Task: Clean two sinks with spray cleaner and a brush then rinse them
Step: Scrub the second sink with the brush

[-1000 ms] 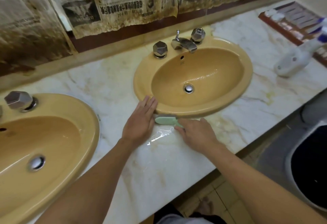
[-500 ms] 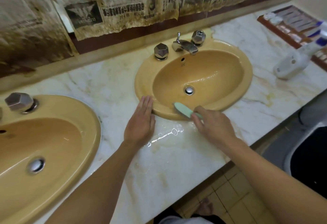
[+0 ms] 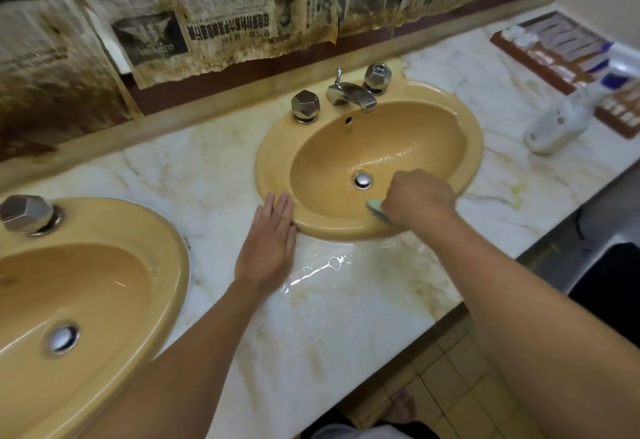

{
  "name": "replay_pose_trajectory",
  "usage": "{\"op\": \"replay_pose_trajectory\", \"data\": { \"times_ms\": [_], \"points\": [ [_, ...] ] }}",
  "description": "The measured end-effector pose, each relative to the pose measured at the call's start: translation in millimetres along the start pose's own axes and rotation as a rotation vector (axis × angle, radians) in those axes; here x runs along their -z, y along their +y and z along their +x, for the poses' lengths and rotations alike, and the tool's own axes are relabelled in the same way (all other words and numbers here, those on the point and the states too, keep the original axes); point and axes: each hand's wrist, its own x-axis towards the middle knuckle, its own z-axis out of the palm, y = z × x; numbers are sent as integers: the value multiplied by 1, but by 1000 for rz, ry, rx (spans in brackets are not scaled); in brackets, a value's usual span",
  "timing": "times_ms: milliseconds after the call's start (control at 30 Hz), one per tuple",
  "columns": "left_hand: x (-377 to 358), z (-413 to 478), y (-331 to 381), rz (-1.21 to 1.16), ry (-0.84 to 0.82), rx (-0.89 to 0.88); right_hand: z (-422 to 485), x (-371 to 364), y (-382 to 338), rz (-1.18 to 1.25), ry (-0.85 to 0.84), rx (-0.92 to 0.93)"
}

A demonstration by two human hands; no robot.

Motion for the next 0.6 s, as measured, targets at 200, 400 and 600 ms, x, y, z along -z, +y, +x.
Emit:
{"op": "replay_pose_trajectory", "data": {
  "times_ms": [200, 400, 600],
  "points": [
    [2, -3, 1, -43, 16, -84, -16, -35, -47, 370, -1, 232],
    [2, 2, 1, 15, 20, -147, -20, -67, 67, 309, 140, 228],
    [-3, 12, 5, 34, 6, -203, -32, -99, 73, 281, 170, 478]
  ]
}}
